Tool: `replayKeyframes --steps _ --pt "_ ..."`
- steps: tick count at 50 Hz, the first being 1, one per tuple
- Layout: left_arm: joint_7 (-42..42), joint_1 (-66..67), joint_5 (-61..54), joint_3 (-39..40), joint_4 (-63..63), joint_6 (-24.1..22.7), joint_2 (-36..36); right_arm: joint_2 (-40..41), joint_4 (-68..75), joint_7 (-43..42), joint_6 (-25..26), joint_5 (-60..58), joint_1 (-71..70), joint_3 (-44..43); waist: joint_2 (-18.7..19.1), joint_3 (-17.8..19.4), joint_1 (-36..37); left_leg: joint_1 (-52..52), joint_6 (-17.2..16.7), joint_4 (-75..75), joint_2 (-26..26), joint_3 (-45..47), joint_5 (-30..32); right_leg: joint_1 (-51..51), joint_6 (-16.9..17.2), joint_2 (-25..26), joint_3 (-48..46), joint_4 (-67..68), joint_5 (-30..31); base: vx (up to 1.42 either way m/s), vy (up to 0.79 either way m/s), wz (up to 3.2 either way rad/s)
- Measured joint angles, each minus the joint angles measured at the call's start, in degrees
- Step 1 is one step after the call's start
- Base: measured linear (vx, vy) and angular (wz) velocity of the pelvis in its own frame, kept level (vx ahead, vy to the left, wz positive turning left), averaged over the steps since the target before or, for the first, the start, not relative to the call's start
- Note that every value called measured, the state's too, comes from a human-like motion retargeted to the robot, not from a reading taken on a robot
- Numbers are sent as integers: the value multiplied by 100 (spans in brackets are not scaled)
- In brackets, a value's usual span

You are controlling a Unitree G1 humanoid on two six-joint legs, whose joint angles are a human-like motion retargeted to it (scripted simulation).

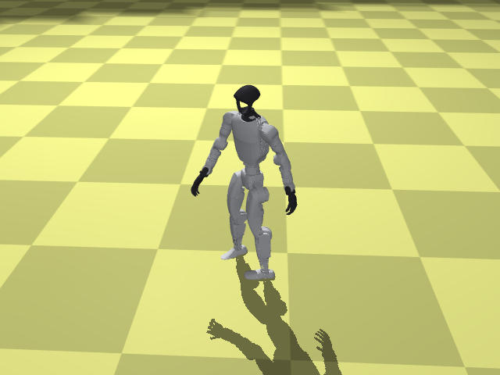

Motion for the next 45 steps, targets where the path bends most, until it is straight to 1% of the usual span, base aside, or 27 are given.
replayKeyframes --steps 3,5,7,9,11,12,13,14,15,16,19,20,22,23,25,27,29,30,32,33,35,38,39,42,43,45 --pt "32 -87 69 68 0 40 -66 12 48 -24 29 -41 -53 -3 -33 -5 240 -26 171 13 -23 -154 -45 103 29 -124 -529 138 -309 17 -13 106" --pt "62 -129 48 85 -28 40 -126 2 53 -21 86 -58 -101 -8 -43 79 353 -98 275 183 -20 285 -170 287 30 -216 -857 91 -398 14 -12 122" --pt "47 -140 186 38 -59 147 -181 46 79 -54 143 -112 -180 -25 -166 41 477 -386 367 396 16 1427 -329 253 116 -339 -1079 121 -428 16 -6 126" --pt "73 -135 552 -79 -61 225 -209 90 70 -77 169 -202 -262 -76 -271 33 505 -623 377 545 107 2634 -502 280 180 -441 -1424 176 -513 16 -4 153" --pt "6 -166 384 28 -56 305 -227 130 35 -47 217 -159 -331 -137 -347 10 524 -784 325 530 193 3653 -490 332 211 -491 -1783 216 -617 17 -1 160" --pt "-37 -178 251 102 -48 334 -229 150 13 -25 232 -113 -359 -157 -373 -8 537 -837 293 477 226 4000 -405 370 208 -492 -1953 226 -671 19 0 149" --pt "-63 -170 248 127 -31 359 -221 171 -10 -6 227 -78 -383 -163 -392 -26 556 -868 275 403 247 4164 -273 418 188 -475 -2108 232 -726 20 1 138" --pt "-139 -118 298 158 5 307 -206 203 -36 4 138 -20 -361 -154 -446 -71 571 -992 278 584 288 4215 -290 407 170 -503 -2263 367 -845 21 0 127" --pt "-240 -43 375 191 51 216 -188 240 -62 10 8 49 -317 -139 -517 -130 585 -1164 290 891 337 4209 -384 366 153 -554 -2418 566 -997 22 3 119" --pt "-138 -62 361 230 47 256 -186 228 -97 -76 -24 47 -379 -210 -508 -143 607 -1060 318 573 296 3942 -275 457 100 -480 -2536 423 -958 21 5 113" --pt "-155 -141 219 266 64 455 -161 188 -85 3 84 352 -494 -220 -443 7 643 -832 297 323 298 3441 -242 686 -108 -366 -2794 491 -1032 19 6 113" --pt "-128 -136 211 267 68 455 -153 184 -104 -49 37 505 -514 -287 -405 45 611 -782 274 341 321 3304 -261 716 -221 -324 -2793 625 -1080 19 5 133" --pt "-190 -148 256 227 80 469 -112 112 -88 55 45 443 -489 -247 -313 108 492 -663 185 320 374 2986 -251 563 -418 -144 -2384 1075 -1232 20 4 150" --pt "-178 -146 283 211 80 446 -95 81 -99 63 15 457 -457 -261 -271 127 411 -602 140 291 390 2811 -239 419 -447 -39 -2113 1333 -1318 20 2 158" --pt "-30 -129 372 194 72 310 -71 0 -134 -120 -123 306 -354 -281 -202 141 235 -487 43 222 400 2461 -218 126 -398 114 -1749 1708 -1421 21 0 158" --pt "-47 -157 407 177 32 338 -40 -55 -174 5 -61 386 -249 -272 -146 159 69 -383 -82 134 410 2149 -189 -65 -375 151 -1715 1687 -1441 23 -2 149" --pt "0 -169 465 142 -12 314 -24 -126 -182 -7 -60 320 -166 -255 -103 158 -93 -293 -155 69 396 1861 -184 -168 -404 171 -1695 1345 -1425 24 -3 137" --pt "16 -170 497 117 -30 301 -22 -156 -177 -8 -59 277 -127 -247 -89 152 -167 -250 -176 40 381 1726 -187 -205 -419 195 -1640 1103 -1387 25 -4 127" --pt "32 -137 560 37 -46 245 -35 -202 -154 17 -50 152 -26 -247 -89 118 -283 -162 -152 6 309 1474 -206 -246 -390 287 -1294 542 -936 27 -5 119" --pt "33 -112 599 -6 -47 209 -45 -220 -148 46 -44 82 35 -255 -97 91 -319 -120 -120 0 266 1356 -225 -254 -357 322 -1080 314 -578 29 -7 106" --pt "44 -57 684 -75 -61 178 -66 -250 -158 78 -32 -20 162 -260 -96 26 -314 -40 -17 9 217 1155 -283 -231 -293 348 -839 148 -150 31 -9 84" --pt "57 -91 892 -75 -35 221 -91 -259 -184 94 -5 -154 249 -282 -95 -13 -85 8 256 204 168 1018 -392 -87 -177 291 -972 331 -435 31 -10 44" --pt "60 -90 940 -77 -38 249 -106 -254 -195 99 30 -192 263 -284 -127 -5 24 -27 395 364 107 1053 -387 -26 -130 236 -1005 355 -503 31 -9 24" --pt "50 -28 1021 -100 -60 330 -170 -211 -232 97 142 -287 282 -284 -316 41 359 -355 780 1091 -156 1403 -379 143 17 -10 -1026 329 -578 29 -7 18" --pt "39 11 1026 -106 -66 342 -194 -187 -248 94 162 -301 280 -279 -398 50 458 -528 827 1333 -231 1577 -442 188 80 -97 -1033 302 -590 29 -4 20" --pt "8 86 1030 -99 -59 334 -228 -128 -288 104 155 -312 265 -258 -555 44 628 -847 806 1546 -280 1985 -645 256 240 -228 -1077 256 -625 29 -4 23"
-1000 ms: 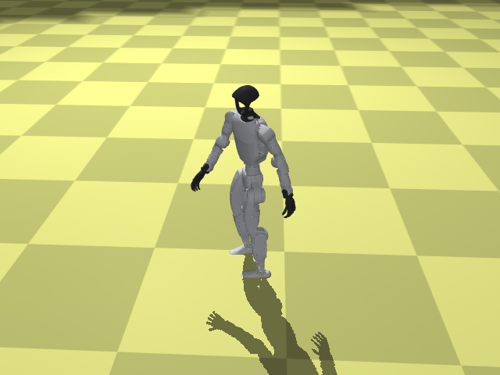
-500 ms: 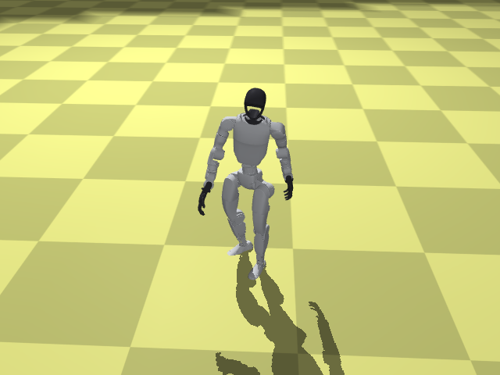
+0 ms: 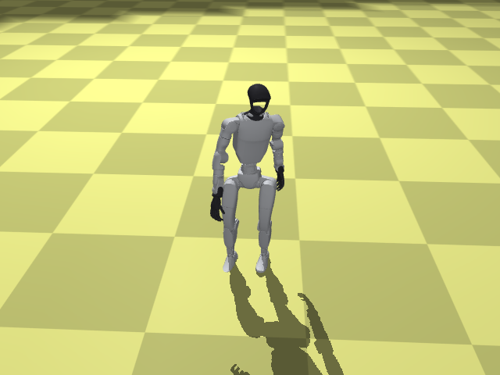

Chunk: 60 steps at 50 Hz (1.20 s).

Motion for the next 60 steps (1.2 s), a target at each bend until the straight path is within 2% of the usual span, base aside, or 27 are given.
replayKeyframes --steps 3,6,8,10,14,16,18,20,25,29,32,34,37,40,43,45,47,50,53,55,57,60 --pt "-63 24 -25 77 54 -68 35 119 -73 64 -103 31 -94 78 -133 -102 238 -309 -251 -527 358 682 -124 42 94 159 -134 -50 -96 30 -9 16" --pt "-121 33 -102 156 162 -162 114 222 -117 110 -257 165 -196 204 -199 -208 417 -337 -414 -1279 542 528 663 137 94 316 -297 -5 -302 33 1 22" --pt "-147 88 -171 153 189 -166 153 236 -134 109 -284 229 -217 326 -248 -218 457 -274 -388 -1315 492 244 833 261 85 287 -410 75 -428 34 10 55" --pt "-159 96 -218 140 205 -157 211 269 -113 75 -301 317 -288 402 -269 -189 427 -162 -379 -1226 497 68 691 380 -110 331 -482 189 -473 34 4 78" --pt "-158 36 -175 95 199 -142 340 379 54 -2 -345 465 -486 527 -55 -127 257 233 -546 -1256 752 -310 587 375 -834 643 -518 697 -683 32 -3 86" --pt "-142 -21 -124 95 183 -134 389 428 121 -39 -364 475 -580 611 47 -137 177 371 -653 -1291 883 -463 569 152 -982 675 -726 963 -774 30 -8 69" --pt "-120 -73 -101 101 164 -151 425 469 154 -70 -378 415 -662 706 95 -160 91 454 -720 -1305 947 -583 539 -91 -908 606 -957 983 -787 30 -10 61" --pt "-104 -103 -113 94 148 -192 449 505 159 -86 -385 304 -731 807 103 -179 -20 517 -743 -1300 935 -708 488 -279 -691 514 -1047 677 -686 31 -12 65" --pt "-87 -49 -152 43 145 -312 520 598 117 -77 -289 -119 -825 962 25 -259 -282 660 -546 -1171 730 -1035 250 -531 -161 315 -476 -226 688 34 -15 60" --pt "-32 -78 -204 60 154 -184 526 640 88 -159 -174 -204 -996 1068 59 -160 -105 638 -165 -629 624 -867 228 -380 -193 268 -424 95 273 31 -17 -7" --pt "-112 28 -187 47 139 -62 442 677 115 -123 -47 -273 -1085 1089 -15 -38 107 260 211 357 320 -522 277 -163 -238 91 -279 -1 228 28 -12 -33" --pt "-190 152 -137 27 117 -41 364 690 107 -81 -26 -291 -1097 1091 -79 -6 240 -98 260 887 119 -342 121 -78 -165 -14 -183 -66 222 27 -7 -35" --pt "-278 297 -10 22 100 -60 290 700 74 -7 -47 -317 -1094 1068 -155 -34 414 -467 149 802 62 85 -87 -12 -8 -69 -112 -146 174 28 -4 -26" --pt "-320 283 115 87 142 -100 303 703 50 66 -117 -346 -1124 1026 -145 -104 591 -497 -72 -339 221 404 -8 70 84 75 -122 -212 62 31 -1 -21" --pt "-312 295 154 129 187 -160 324 704 68 68 -207 -343 -1086 1060 -15 -230 697 -386 -287 -1318 363 -32 907 262 21 358 -193 -247 -92 32 0 -8" --pt "-304 294 133 105 182 -149 345 711 110 29 -212 -296 -1067 1094 -10 -273 676 -323 -284 -1408 389 -297 1141 375 -31 436 -262 -237 -172 31 0 26" --pt "-308 224 120 56 172 -137 391 738 186 -11 -217 -223 -1097 1096 -16 -256 576 -188 -301 -1372 425 -405 999 482 -167 475 -389 -140 -191 30 0 49" --pt "-310 120 170 -49 110 -164 471 787 301 -33 -276 -80 -1134 1094 136 -250 372 135 -510 -1453 628 -584 897 522 -695 668 -503 310 -229 29 -1 56" --pt "-274 15 276 -91 6 -193 529 785 313 -12 -369 34 -1116 1131 340 -326 169 401 -774 -1608 895 -734 869 119 -1066 857 -550 1096 -616 27 -4 46" --pt "-231 -68 281 -80 -62 -211 551 759 264 -10 -408 58 -1100 1159 406 -372 45 498 -907 -1686 983 -789 832 -189 -1039 789 -799 1373 -805 26 -7 34" --pt "-190 -140 220 -75 -114 -242 562 728 203 -20 -417 29 -1099 1176 406 -385 -97 552 -980 -1708 959 -837 761 -360 -842 631 -1048 1150 -805 27 -8 35" --pt "-151 -186 105 -120 -166 -291 578 703 150 -29 -356 -71 -1114 1170 315 -346 -319 636 -949 -1675 756 -923 615 -426 -448 430 -1030 257 -189 29 -10 36"
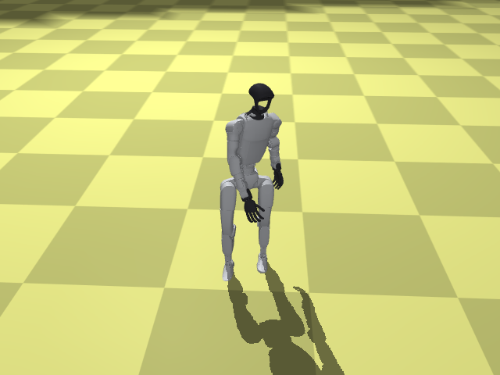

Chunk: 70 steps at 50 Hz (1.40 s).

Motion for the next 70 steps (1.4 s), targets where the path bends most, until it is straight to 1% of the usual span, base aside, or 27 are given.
replayKeyframes --steps 2,3,7,10,12,15,17,20,22,24,27,29,33,35,37,39,42,45,47,50,52,56,58,60,66,68,70 --pt "5 -9 -24 -26 -8 4 21 12 3 7 69 -58 -28 -44 -57 18 -61 59 104 50 -121 -31 -106 23 120 -66 227 -333 523 30 -12 10" --pt "4 -18 -15 -24 -6 23 30 23 14 8 94 -69 -50 -73 -61 15 -50 81 164 81 -142 -25 -156 39 117 -69 306 -348 565 30 -12 -19" --pt "-28 36 24 1 -14 124 -4 63 86 33 193 -120 -110 -133 -67 31 178 16 571 501 -276 196 -180 178 106 -94 493 -360 389 29 -11 -48" --pt "-91 147 37 -26 -40 218 -68 93 130 62 316 -187 -139 -134 -199 126 412 -354 996 1191 -575 538 -217 294 242 -266 702 -473 405 28 -8 -52" --pt "-133 213 82 -46 -38 246 -96 117 134 83 353 -236 -147 -132 -292 159 556 -665 1092 1425 -690 749 -375 311 374 -344 791 -475 370 28 -5 -42" --pt "-171 228 164 -53 -3 240 -90 164 111 133 334 -281 -160 -119 -364 146 752 -967 983 1081 -586 1005 -537 354 542 -262 852 -507 311 30 -7 -36" --pt "-179 138 200 -41 69 188 -40 205 94 159 263 -271 -191 -115 -381 121 903 -1048 806 514 -396 970 -235 387 542 -62 878 -509 263 32 -10 -37" --pt "-160 172 178 -91 69 115 -30 222 67 150 179 -209 -106 -49 -349 53 1026 -1069 597 107 -287 570 627 554 542 102 889 -485 145 35 3 -10" --pt "-163 176 109 -158 31 107 -31 209 77 111 163 -122 -83 -32 -354 92 966 -959 592 210 -350 404 579 705 508 55 803 -388 50 36 11 35" --pt "-181 169 75 -226 -16 99 -28 206 116 71 139 -28 -93 -41 -284 123 848 -775 533 297 -291 313 369 815 227 111 712 -182 47 35 6 47" --pt "-196 170 123 -314 -71 109 -27 215 207 33 90 101 -106 -57 -43 94 613 -422 394 234 -37 151 266 661 -429 326 725 592 -102 33 2 47" --pt "-165 130 181 -314 -68 135 -30 218 250 10 63 142 -111 -61 73 36 461 -250 304 139 117 70 257 321 -570 377 648 1175 -378 31 -2 35" --pt "-38 40 127 -266 -52 136 -49 187 227 -59 46 83 -69 -57 156 -66 181 -80 140 100 213 -26 150 -52 -325 114 -56 1025 -584 32 -5 28" --pt "8 -7 24 -281 -45 101 -49 157 201 -70 67 16 -60 -57 112 -56 17 -27 124 148 104 -108 62 -60 -79 8 -149 310 -294 33 -8 48" --pt "34 -83 -89 -326 -21 57 -17 131 167 -57 138 -66 -77 -80 23 0 -117 29 202 236 -71 -226 -58 -6 137 -59 120 -401 416 33 -10 53" --pt "55 -90 -121 -368 -47 45 11 97 131 -61 182 -98 -55 -84 -17 1 -142 71 330 326 -178 -288 -157 16 207 -108 355 -564 737 32 -11 24" --pt "50 -122 -113 -383 -70 109 38 86 136 -90 257 -125 -88 -76 -40 20 20 42 644 611 -288 -174 -128 69 185 -159 457 -384 491 31 -11 -25" --pt "-36 -40 -131 -418 -116 221 15 130 188 -66 393 -195 -133 -38 -174 117 277 -252 1132 1384 -593 169 96 180 214 -363 643 -370 424 30 -8 -47" --pt "-120 65 -139 -441 -144 264 -2 160 170 -28 443 -219 -145 -15 -291 155 403 -622 1249 1977 -783 422 14 243 283 -509 749 -413 422 29 -5 -35" --pt "-191 205 -122 -426 -148 256 -7 191 72 20 426 -241 -141 -3 -386 123 542 -1016 1101 2077 -819 800 -308 297 457 -582 819 -426 361 31 -1 -23" --pt "-192 233 -98 -359 -111 236 4 210 11 47 375 -240 -152 -10 -365 59 641 -1084 935 1476 -674 956 -390 328 542 -475 829 -407 290 32 -1 -26" --pt "-176 215 -61 -212 12 189 -6 250 48 35 233 -146 -209 14 -183 -65 771 -976 611 98 -403 620 365 535 520 -141 779 -363 62 34 5 -17" --pt "-177 211 -61 -212 25 209 -15 274 131 -21 219 -66 -244 46 -143 -89 751 -911 564 8 -354 441 558 633 459 -63 746 -303 -44 32 6 6" --pt "-189 160 -40 -257 18 224 -3 306 235 -73 220 -1 -311 56 -137 -74 687 -805 551 76 -313 402 425 685 351 -19 744 -167 -96 30 4 13" --pt "-162 -30 194 -429 -155 167 98 342 358 -78 84 151 -370 87 181 -106 329 -314 178 -17 63 284 231 352 -480 309 736 804 -601 28 2 16" --pt "-108 -111 185 -414 -210 151 126 313 306 -86 46 175 -339 103 247 -137 184 -209 69 -77 135 265 199 122 -483 283 475 949 -713 27 -3 17" --pt "-56 -177 103 -389 -242 114 142 279 256 -106 30 163 -310 114 257 -149 26 -135 -1 -109 122 252 155 -18 -318 218 239 714 -652 28 -5 18"
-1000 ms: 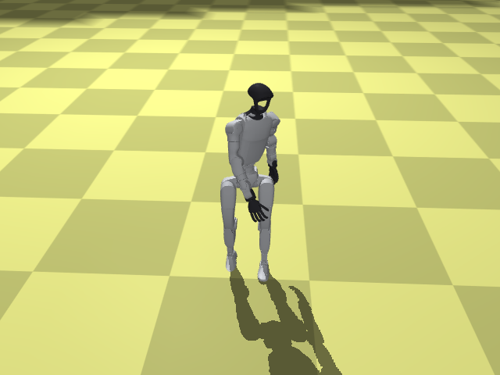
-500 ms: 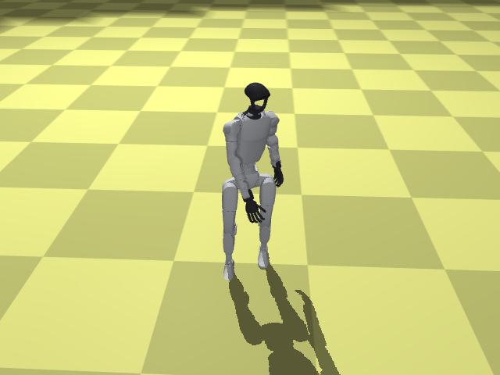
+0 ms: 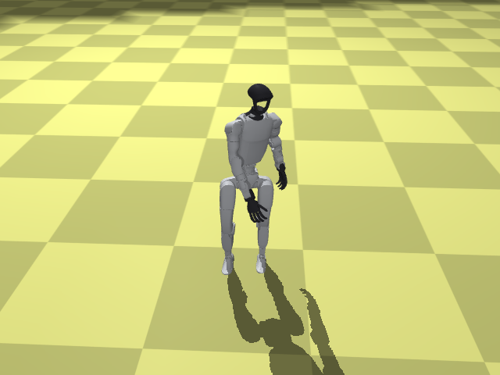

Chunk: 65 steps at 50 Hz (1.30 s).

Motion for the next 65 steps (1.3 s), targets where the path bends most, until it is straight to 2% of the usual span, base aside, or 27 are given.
replayKeyframes --steps 3,5,8,10,12,14,18,22,23,25,30,32,36,40,44,47,49,53,56,58,60,62,65 --pt "19 -30 -183 12 0 -69 8 -32 -7 -19 53 -87 22 -11 -85 27 -221 107 8 31 -182 -3 -128 -50 328 -75 -12 -784 692 29 -6 12" --pt "1 -40 -263 30 32 -72 17 -39 26 -33 108 -135 1 -46 -126 43 -287 175 61 83 -270 34 -246 -43 397 -94 150 -1004 1036 29 -7 -18" --pt "-11 -21 -278 104 76 13 1 -51 90 -65 188 -181 -28 -117 -123 67 -202 229 233 283 -323 187 -370 27 355 -104 353 -886 849 29 -7 -50" --pt "-26 8 -273 150 95 88 -20 -53 137 -45 289 -240 -35 -196 -182 135 -61 159 473 609 -442 339 -316 120 390 -178 483 -907 831 30 -7 -63" --pt "-83 88 -242 191 83 150 -51 -60 167 -12 389 -283 -4 -251 -308 230 115 -87 771 1121 -673 414 -304 232 485 -336 640 -984 865 30 -5 -61" --pt "-153 190 -184 253 61 170 -70 -65 171 24 439 -305 54 -285 -441 294 287 -427 911 1506 -868 441 -447 316 623 -477 770 -1052 878 30 -3 -51" --pt "-275 332 -70 468 70 105 -30 -45 107 107 377 -343 157 -259 -554 281 576 -897 761 1073 -708 790 -678 450 847 -416 885 -1145 832 32 -2 -39" --pt "-275 403 -101 660 243 20 47 15 -2 129 252 -342 174 -143 -542 221 749 -934 518 204 -494 452 325 641 860 -165 970 -1137 659 34 3 -33" --pt "-252 442 -141 672 273 31 46 17 -39 103 244 -320 177 -104 -551 226 737 -906 537 239 -512 370 381 691 858 -170 980 -1099 599 33 9 -7" --pt "-211 459 -212 680 353 68 49 33 -99 44 230 -259 121 -67 -555 267 667 -803 569 364 -498 324 216 765 720 -143 969 -967 538 32 6 5" --pt "-174 432 -240 589 438 159 22 77 -159 -42 141 7 -51 -52 -171 315 367 -280 426 321 -93 234 30 461 -307 238 904 237 280 29 3 14" --pt "-155 391 -245 601 420 156 -3 71 -204 -68 93 63 -84 -33 -54 280 258 -136 323 230 40 226 13 125 -306 260 669 589 63 28 -1 8" --pt "-164 308 -379 635 387 78 -80 50 -305 -100 50 30 -162 8 9 244 -7 33 143 154 50 242 -94 -169 35 12 -85 -103 185 29 -3 10" --pt "-213 289 -506 580 420 -1 -130 66 -355 -71 128 -84 -240 11 -85 269 -332 208 154 214 -198 160 -302 -123 392 -110 43 -1255 1270 32 -6 24" --pt "-216 194 -422 594 487 63 -142 88 -262 -45 230 -142 -318 -68 -96 247 -237 283 354 470 -291 245 -423 15 381 -149 223 -1153 1115 32 -7 -23" --pt "-265 204 -418 572 458 129 -182 91 -114 20 367 -241 -335 -112 -214 307 11 62 806 1102 -574 376 -341 178 480 -339 389 -1191 1086 31 -5 -44" --pt "-318 259 -423 536 420 160 -202 86 -36 64 433 -279 -332 -127 -336 346 162 -287 990 1592 -791 458 -451 272 581 -499 490 -1249 1075 29 -2 -32" --pt "-311 333 -411 497 403 155 -173 85 9 114 422 -313 -344 -134 -459 330 387 -821 867 1323 -700 887 -661 396 800 -531 538 -1295 933 30 -1 -20" --pt "-231 301 -433 478 473 94 -116 97 -19 119 315 -283 -383 -125 -425 322 561 -884 642 468 -448 784 24 503 859 -320 555 -1236 781 31 0 -26" --pt "-186 339 -477 434 469 78 -99 99 -51 88 272 -227 -370 -90 -411 321 606 -859 600 352 -371 576 339 591 846 -220 570 -1184 695 31 2 -6" --pt "-171 345 -514 387 453 81 -78 104 -63 56 246 -161 -381 -84 -420 350 571 -769 633 450 -345 492 192 673 770 -175 546 -1101 658 31 3 20" --pt "-180 348 -511 341 432 80 -55 124 -40 36 214 -88 -389 -98 -349 371 475 -589 610 474 -254 440 23 723 462 -96 463 -860 681 31 4 37" --pt "-176 356 -455 301 390 96 -24 158 5 23 150 19 -344 -96 -125 321 296 -267 477 356 12 290 -26 499 -187 122 415 -19 518 30 2 42"
